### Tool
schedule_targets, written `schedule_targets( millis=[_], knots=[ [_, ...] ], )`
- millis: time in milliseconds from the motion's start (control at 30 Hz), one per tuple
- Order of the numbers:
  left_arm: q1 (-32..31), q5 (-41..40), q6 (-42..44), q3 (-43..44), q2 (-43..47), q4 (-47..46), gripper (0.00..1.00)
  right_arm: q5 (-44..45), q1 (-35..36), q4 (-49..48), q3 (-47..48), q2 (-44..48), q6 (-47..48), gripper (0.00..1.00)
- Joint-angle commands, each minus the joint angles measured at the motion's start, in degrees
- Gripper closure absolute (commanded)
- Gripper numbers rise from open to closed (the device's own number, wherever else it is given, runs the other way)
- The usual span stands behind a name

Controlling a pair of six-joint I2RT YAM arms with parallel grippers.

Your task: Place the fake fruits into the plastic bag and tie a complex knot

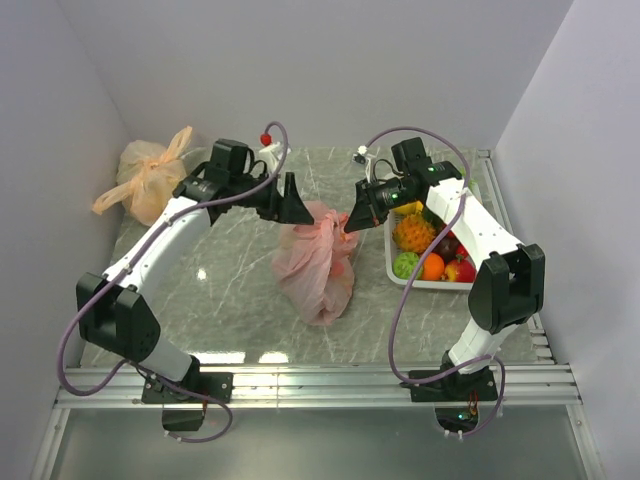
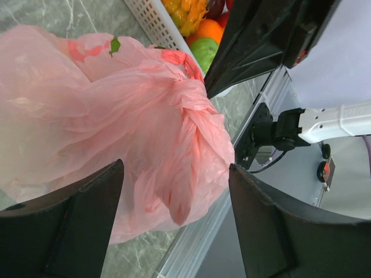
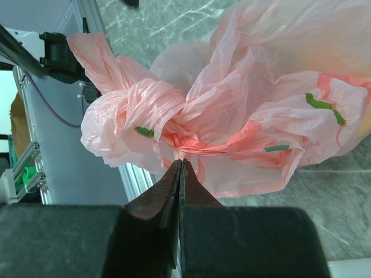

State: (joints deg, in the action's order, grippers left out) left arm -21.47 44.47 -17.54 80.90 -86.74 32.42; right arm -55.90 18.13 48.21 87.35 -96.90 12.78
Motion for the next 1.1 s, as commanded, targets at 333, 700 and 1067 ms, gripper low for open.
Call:
schedule_targets(
  millis=[333,700,1067],
  knots=[
    [-0.94,0.7,0.75,-2.5,-2.47,0.97,0.68,0.44,0.24,2.33,3.7,-0.74,3.13,1.0],
    [6.79,0.12,5.75,-3.38,1.39,4.31,1.0,5.8,-0.46,3.91,2.21,1.19,6.12,1.0],
    [9.43,-25.01,21.14,-7.24,7.72,8.1,1.0,23.7,-1.96,3.57,-5.08,3.03,11.65,1.0]
  ],
)
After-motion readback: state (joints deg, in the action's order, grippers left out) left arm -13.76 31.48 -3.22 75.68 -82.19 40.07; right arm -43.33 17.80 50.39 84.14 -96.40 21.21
